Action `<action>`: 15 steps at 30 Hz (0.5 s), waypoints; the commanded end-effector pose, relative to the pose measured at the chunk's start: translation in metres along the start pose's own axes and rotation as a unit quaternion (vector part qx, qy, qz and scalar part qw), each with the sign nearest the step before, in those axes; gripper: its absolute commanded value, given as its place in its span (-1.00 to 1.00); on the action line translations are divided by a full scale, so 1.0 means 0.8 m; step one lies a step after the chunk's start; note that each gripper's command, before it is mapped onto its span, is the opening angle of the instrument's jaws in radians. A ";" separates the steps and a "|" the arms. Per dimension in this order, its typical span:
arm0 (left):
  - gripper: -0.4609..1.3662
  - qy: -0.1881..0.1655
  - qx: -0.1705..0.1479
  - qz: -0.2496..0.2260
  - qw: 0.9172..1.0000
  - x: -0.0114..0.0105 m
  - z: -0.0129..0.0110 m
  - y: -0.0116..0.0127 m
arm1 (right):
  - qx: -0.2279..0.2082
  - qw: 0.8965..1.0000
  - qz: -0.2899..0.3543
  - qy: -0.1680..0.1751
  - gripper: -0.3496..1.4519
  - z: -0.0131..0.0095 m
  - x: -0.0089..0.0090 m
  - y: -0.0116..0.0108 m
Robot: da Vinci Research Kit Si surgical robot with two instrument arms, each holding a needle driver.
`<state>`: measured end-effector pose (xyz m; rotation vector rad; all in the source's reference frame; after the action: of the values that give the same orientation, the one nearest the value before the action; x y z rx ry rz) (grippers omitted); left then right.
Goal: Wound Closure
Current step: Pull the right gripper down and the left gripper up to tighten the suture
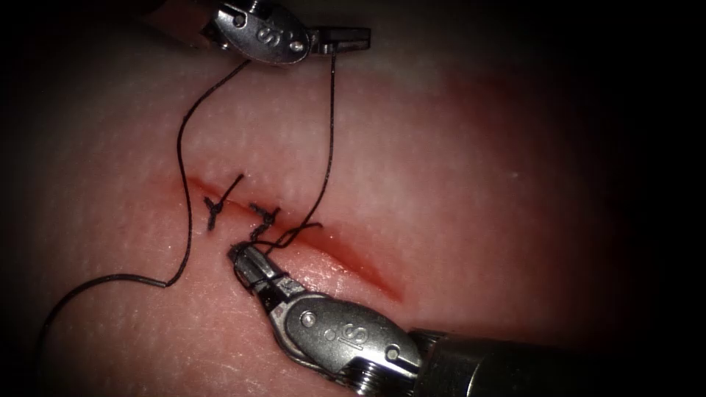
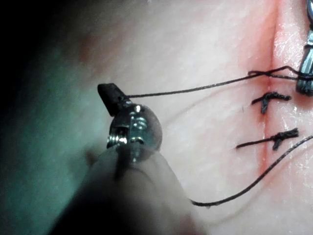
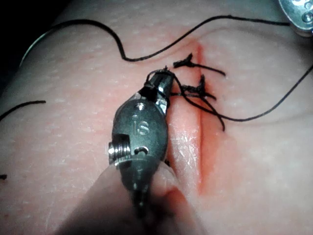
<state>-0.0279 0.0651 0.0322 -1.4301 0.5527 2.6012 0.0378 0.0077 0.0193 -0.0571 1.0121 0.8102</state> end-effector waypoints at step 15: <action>-0.88 0.005 -0.010 -0.004 1.000 0.0026 -0.0017 -0.0002 | -0.026 0.987 0.145 -0.068 -1.00 -0.0024 -0.0016 0.0023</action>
<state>-0.0278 0.0648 0.0297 -1.4462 0.5322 2.5999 0.0347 0.0073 0.0197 0.1063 0.8788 1.0946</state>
